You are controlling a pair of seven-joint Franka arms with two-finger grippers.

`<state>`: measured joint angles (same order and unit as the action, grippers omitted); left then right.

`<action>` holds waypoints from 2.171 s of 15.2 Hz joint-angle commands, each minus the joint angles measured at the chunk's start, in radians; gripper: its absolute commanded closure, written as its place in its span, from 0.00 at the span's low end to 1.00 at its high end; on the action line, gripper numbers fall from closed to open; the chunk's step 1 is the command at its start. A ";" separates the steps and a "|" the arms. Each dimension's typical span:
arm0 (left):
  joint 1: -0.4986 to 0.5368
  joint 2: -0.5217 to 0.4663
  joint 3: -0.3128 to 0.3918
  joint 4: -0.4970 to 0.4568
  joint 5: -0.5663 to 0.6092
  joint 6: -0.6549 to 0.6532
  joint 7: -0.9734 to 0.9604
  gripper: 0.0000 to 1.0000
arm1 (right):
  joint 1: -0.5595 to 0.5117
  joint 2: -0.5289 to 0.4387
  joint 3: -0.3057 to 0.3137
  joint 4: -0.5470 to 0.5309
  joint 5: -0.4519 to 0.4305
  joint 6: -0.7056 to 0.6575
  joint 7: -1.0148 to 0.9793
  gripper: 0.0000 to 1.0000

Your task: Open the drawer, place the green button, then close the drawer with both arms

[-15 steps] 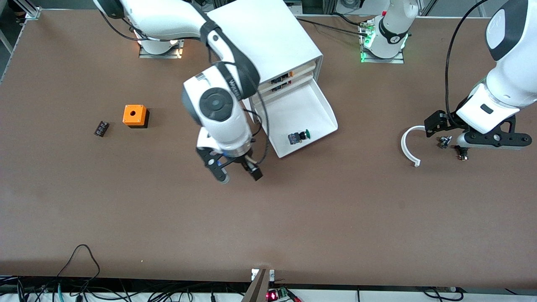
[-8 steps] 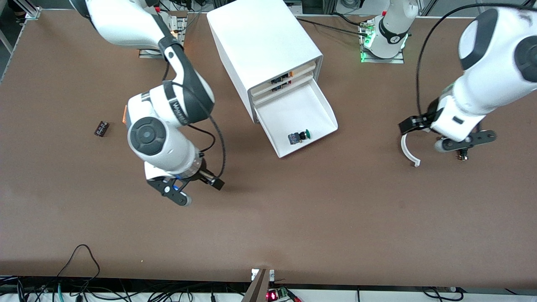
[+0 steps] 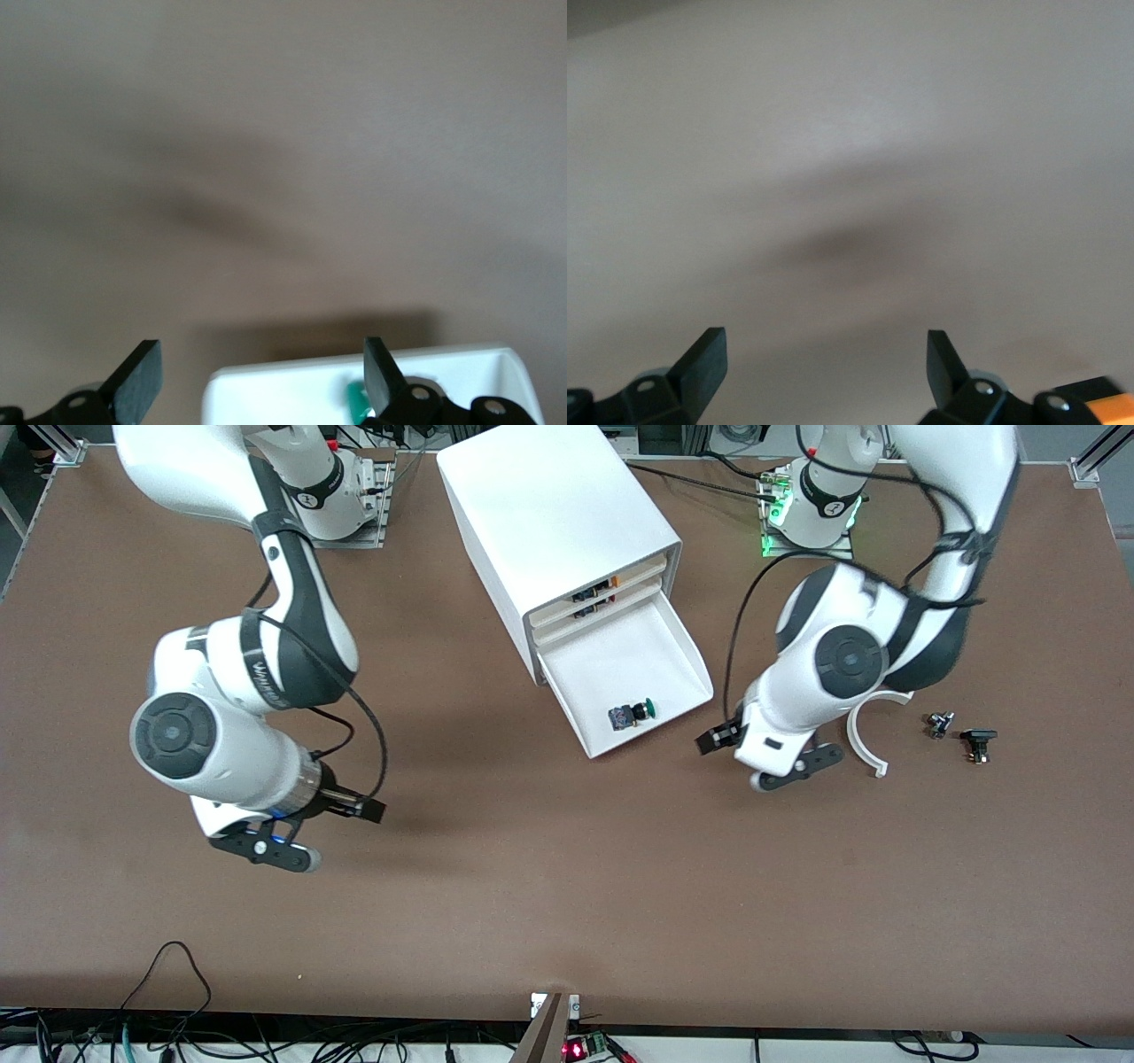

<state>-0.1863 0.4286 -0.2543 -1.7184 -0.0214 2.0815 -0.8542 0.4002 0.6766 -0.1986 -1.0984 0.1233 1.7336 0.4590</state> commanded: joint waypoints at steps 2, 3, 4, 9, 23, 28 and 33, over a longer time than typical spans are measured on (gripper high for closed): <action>-0.041 0.025 0.003 -0.136 0.001 0.256 -0.080 0.00 | 0.008 -0.141 -0.057 -0.190 0.022 0.035 -0.170 0.00; -0.059 0.041 0.004 -0.142 0.001 0.271 -0.081 0.00 | 0.006 -0.161 -0.070 -0.224 0.022 0.050 -0.206 0.00; -0.067 0.058 0.004 -0.142 0.001 0.276 -0.094 0.00 | 0.006 -0.188 -0.082 -0.259 0.022 0.063 -0.241 0.00; -0.110 0.107 0.006 -0.142 0.014 0.299 -0.131 0.00 | 0.006 -0.346 -0.113 -0.431 0.021 0.099 -0.322 0.00; -0.159 0.114 -0.095 -0.158 0.040 0.189 -0.215 0.00 | -0.248 -0.640 0.158 -0.580 -0.106 -0.012 -0.255 0.00; -0.159 0.116 -0.192 -0.193 0.038 0.189 -0.267 0.00 | -0.353 -0.666 0.252 -0.581 -0.106 -0.032 -0.246 0.00; -0.163 0.125 -0.255 -0.204 0.037 0.190 -0.305 0.00 | -0.368 -0.687 0.266 -0.581 -0.108 -0.054 -0.241 0.00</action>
<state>-0.3514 0.5497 -0.4818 -1.9169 0.0033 2.2745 -1.1308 0.0661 0.0305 0.0329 -1.6499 0.0275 1.6925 0.2011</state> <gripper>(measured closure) 0.000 0.000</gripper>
